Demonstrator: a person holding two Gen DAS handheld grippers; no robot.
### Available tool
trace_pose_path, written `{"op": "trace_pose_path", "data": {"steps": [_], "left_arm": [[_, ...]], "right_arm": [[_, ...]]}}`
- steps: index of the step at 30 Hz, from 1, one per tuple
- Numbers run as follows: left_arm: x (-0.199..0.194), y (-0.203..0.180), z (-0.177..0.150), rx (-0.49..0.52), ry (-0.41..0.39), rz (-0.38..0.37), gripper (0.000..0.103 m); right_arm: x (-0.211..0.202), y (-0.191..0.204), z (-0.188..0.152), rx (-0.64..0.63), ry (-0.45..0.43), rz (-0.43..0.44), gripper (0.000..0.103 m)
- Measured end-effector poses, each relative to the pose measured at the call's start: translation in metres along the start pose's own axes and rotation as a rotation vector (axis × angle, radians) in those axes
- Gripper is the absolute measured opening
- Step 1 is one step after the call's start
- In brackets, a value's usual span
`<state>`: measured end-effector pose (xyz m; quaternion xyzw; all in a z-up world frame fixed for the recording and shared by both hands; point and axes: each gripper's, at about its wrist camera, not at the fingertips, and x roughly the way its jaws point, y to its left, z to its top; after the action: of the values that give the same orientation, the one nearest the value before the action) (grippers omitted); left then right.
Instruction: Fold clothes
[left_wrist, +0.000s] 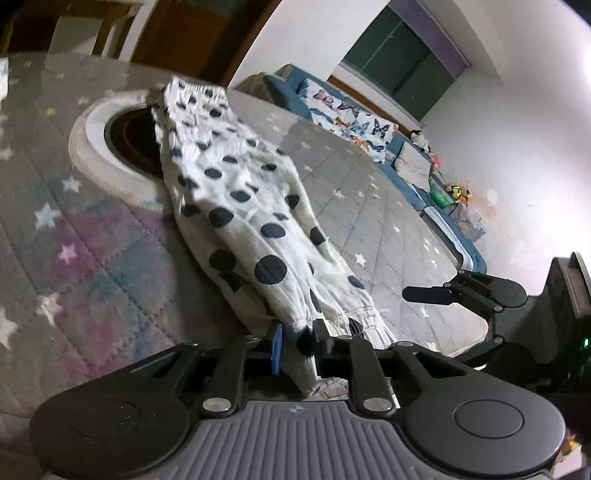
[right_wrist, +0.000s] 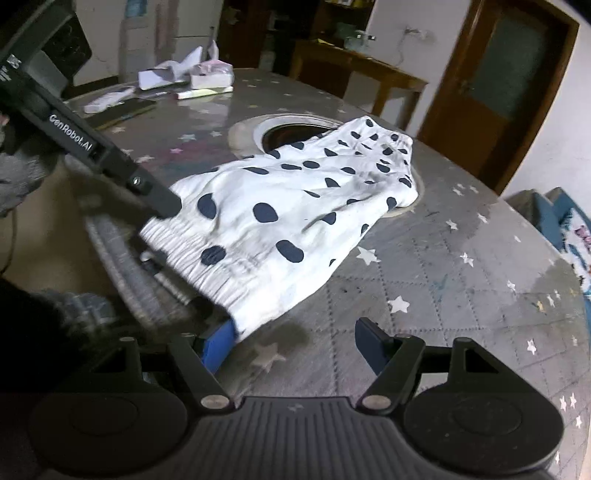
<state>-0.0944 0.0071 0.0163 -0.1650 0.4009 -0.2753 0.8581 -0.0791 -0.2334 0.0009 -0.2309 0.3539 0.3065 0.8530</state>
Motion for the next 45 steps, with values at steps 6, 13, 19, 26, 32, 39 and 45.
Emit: {"op": "trace_pose_path", "data": {"steps": [6, 13, 19, 26, 32, 39, 45], "left_arm": [[-0.02, -0.012, 0.012, 0.082, -0.049, -0.008, 0.024], [0.005, -0.011, 0.048, 0.093, -0.127, -0.013, 0.022], [0.047, 0.005, 0.06, 0.08, -0.071, 0.049, 0.021], [0.054, 0.03, 0.055, 0.019, -0.032, 0.086, 0.021], [0.052, 0.034, 0.054, 0.005, -0.026, 0.08, 0.02], [0.053, 0.03, 0.067, 0.015, -0.056, 0.051, 0.02], [0.064, 0.037, 0.065, 0.0, -0.017, 0.045, 0.02]], "right_arm": [[-0.018, -0.035, 0.016, 0.108, -0.057, 0.08, 0.073], [0.019, -0.076, 0.059, 0.17, -0.138, 0.062, 0.057], [0.072, -0.103, 0.096, 0.19, -0.147, 0.073, 0.047], [0.142, -0.128, 0.119, 0.226, -0.091, 0.071, 0.042], [0.174, -0.139, 0.122, 0.247, -0.038, 0.049, 0.04], [0.18, -0.14, 0.154, 0.19, -0.064, 0.057, 0.04], [0.226, -0.141, 0.179, 0.171, -0.009, 0.062, 0.04]]}}
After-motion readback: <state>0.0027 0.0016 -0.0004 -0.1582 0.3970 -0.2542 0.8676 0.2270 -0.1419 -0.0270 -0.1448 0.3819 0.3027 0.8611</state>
